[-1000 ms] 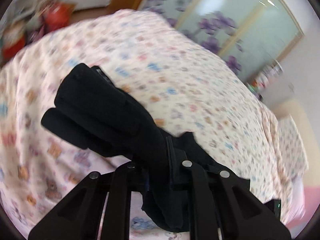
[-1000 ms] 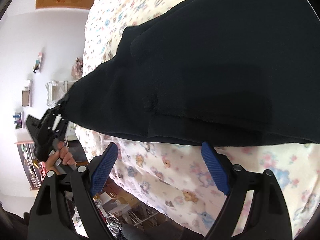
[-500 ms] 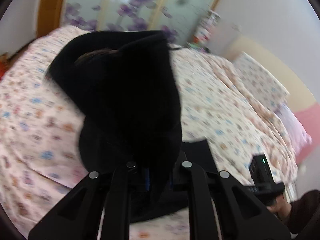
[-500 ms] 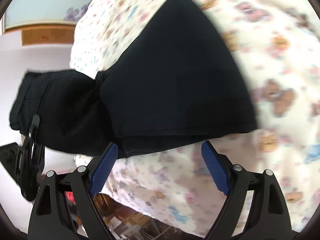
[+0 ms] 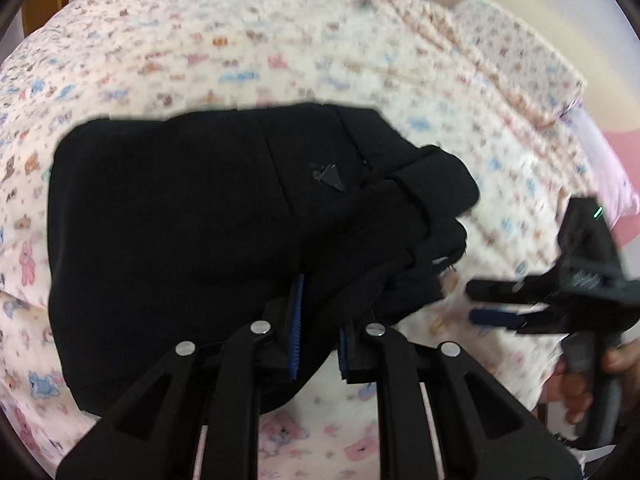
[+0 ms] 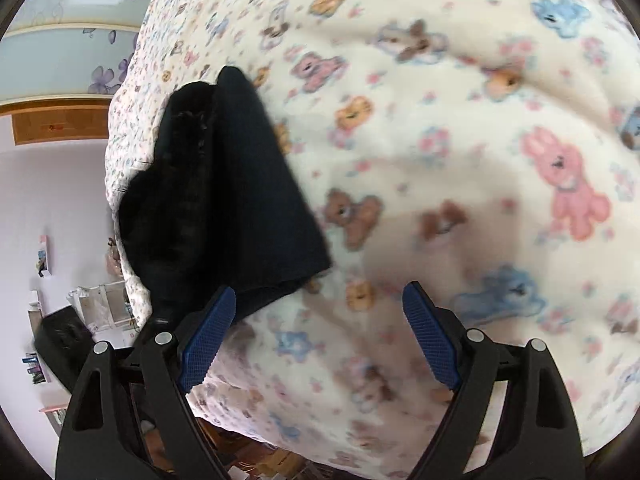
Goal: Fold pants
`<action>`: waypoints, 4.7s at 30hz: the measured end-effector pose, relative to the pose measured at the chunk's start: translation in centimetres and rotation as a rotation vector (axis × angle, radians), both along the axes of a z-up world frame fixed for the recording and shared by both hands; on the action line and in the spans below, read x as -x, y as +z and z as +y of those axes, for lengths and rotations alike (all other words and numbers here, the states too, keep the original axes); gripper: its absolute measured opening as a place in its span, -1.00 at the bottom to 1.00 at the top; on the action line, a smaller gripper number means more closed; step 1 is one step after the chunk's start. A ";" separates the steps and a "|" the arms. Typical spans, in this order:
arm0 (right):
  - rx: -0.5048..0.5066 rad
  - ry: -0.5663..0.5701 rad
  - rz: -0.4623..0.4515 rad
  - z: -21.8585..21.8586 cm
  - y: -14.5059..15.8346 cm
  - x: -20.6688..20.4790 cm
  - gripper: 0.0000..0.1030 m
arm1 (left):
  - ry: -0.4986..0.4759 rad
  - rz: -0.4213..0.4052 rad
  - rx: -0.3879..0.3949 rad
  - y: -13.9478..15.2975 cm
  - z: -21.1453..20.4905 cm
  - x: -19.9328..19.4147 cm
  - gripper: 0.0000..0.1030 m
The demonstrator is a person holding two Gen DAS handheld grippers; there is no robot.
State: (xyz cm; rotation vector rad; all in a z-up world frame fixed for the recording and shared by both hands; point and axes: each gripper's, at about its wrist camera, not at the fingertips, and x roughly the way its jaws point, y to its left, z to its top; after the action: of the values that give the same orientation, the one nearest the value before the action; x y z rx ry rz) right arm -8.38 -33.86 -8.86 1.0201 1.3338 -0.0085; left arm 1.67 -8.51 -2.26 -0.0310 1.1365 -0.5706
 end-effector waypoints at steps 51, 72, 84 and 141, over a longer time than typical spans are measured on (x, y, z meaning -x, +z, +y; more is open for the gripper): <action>0.241 0.384 -0.245 9.5 1.4 -12.6 0.69 | 0.206 -0.006 -0.445 -1.2 9.0 -16.9 0.97; 0.356 0.447 -0.443 11.0 6.6 -9.7 0.72 | 0.247 -0.121 -0.277 2.2 9.0 -7.3 0.96; 0.649 0.638 -0.381 14.0 1.7 -7.7 0.78 | 0.324 -0.004 -0.506 -5.7 6.6 -5.3 0.97; 0.584 0.870 -0.407 15.0 1.6 -6.0 0.97 | 0.136 0.043 -0.398 -6.5 7.2 -1.2 0.97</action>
State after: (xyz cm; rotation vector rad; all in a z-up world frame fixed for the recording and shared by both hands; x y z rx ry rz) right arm -2.41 -18.85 -7.27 -0.0970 1.1926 0.4194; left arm 2.83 -1.33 -8.76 0.2218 1.2622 -0.2173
